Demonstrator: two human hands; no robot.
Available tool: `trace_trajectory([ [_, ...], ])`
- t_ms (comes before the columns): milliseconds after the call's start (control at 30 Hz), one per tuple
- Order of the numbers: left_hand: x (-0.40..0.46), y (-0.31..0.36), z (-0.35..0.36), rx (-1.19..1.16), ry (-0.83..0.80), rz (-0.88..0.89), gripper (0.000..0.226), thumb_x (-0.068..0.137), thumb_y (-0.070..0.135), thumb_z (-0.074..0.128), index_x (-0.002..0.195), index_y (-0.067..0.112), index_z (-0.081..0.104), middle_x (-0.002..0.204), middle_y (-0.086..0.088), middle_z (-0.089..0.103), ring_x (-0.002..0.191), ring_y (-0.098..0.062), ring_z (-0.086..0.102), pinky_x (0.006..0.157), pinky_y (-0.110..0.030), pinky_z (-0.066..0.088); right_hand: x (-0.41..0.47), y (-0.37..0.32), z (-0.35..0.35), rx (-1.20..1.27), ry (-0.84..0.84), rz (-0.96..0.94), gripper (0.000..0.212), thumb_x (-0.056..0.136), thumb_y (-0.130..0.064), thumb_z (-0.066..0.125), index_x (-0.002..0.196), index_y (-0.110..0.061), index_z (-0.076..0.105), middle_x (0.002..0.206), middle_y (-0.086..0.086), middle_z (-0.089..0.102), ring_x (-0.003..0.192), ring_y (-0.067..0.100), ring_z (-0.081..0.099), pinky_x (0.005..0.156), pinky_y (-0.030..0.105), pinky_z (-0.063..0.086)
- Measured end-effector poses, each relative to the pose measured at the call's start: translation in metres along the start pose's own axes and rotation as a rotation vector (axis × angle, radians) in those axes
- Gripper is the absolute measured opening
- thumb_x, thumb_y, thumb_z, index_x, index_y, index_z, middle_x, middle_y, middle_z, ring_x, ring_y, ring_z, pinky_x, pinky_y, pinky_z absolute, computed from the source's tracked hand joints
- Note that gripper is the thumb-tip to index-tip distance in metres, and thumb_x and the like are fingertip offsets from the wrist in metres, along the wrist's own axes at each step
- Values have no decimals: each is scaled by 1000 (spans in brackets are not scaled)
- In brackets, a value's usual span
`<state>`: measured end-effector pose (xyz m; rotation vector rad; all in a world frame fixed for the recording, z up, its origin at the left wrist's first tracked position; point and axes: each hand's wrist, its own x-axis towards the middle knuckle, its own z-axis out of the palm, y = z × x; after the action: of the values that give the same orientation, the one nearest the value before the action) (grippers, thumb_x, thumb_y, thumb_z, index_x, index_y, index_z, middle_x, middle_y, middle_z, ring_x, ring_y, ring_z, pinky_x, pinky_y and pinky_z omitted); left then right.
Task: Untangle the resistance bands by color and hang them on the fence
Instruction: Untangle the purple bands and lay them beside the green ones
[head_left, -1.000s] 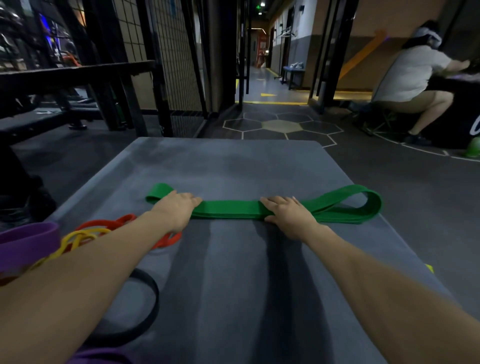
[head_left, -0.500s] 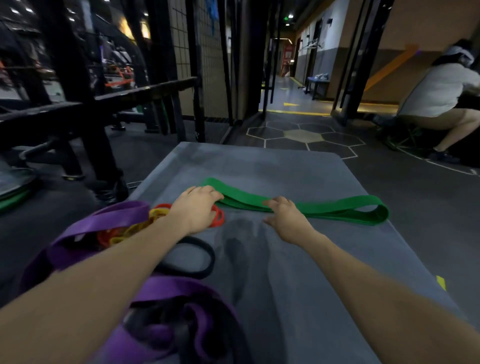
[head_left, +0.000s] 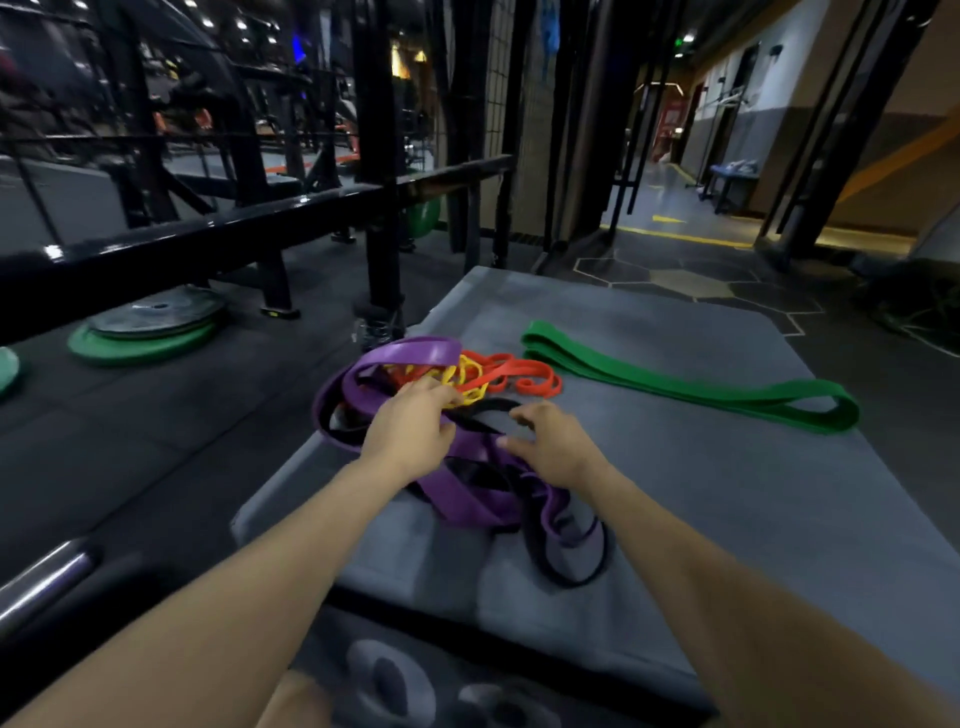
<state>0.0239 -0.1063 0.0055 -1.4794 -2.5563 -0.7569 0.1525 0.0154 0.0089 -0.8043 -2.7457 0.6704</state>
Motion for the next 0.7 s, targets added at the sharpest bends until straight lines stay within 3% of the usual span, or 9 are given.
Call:
trace_trajectory([
  [67,-12,-6,6,15,-22,-20,36,88,15,52,124,18,56,128,-3,54,120,-24,48,100,-36,39,-4,-1,8,-48,10,-1,49,88,-30,61,129,-5,51,133,14,52,123,29,47,100,31,36],
  [200,-31,-18,28,-13,3,-86,34,93,22,48,126,17,55,129,-3,55,119,-25,51,101,-33,37,-10,9,26,38,156,-1,21,89,-19,59,107,-14,67,110,6,67,103,26,61,87,34,49],
  [267,-36,-20,32,-121,87,-142,39,91,24,53,129,15,52,131,-5,52,120,-27,49,102,-34,36,-12,15,28,116,255,12,16,90,-17,56,97,-15,70,103,4,70,97,25,63,83,35,50],
  [400,-27,-25,24,-162,312,-273,47,87,32,61,128,11,52,129,-9,50,121,-27,45,103,-36,34,2,20,0,292,461,-4,13,88,-9,58,90,-7,71,92,5,71,88,18,62,75,22,39],
  [533,-20,-24,31,-37,187,-170,52,86,45,59,128,15,54,131,-4,51,122,-26,45,107,-35,30,5,24,-13,530,558,112,13,90,-10,55,90,-10,68,85,1,65,81,13,57,76,23,41],
  [700,-20,-19,25,67,350,-227,42,84,25,63,126,25,54,113,-8,58,107,-32,51,103,-41,35,-1,27,-21,700,683,146,12,93,-10,51,88,-12,62,87,4,63,84,16,57,79,27,45],
])
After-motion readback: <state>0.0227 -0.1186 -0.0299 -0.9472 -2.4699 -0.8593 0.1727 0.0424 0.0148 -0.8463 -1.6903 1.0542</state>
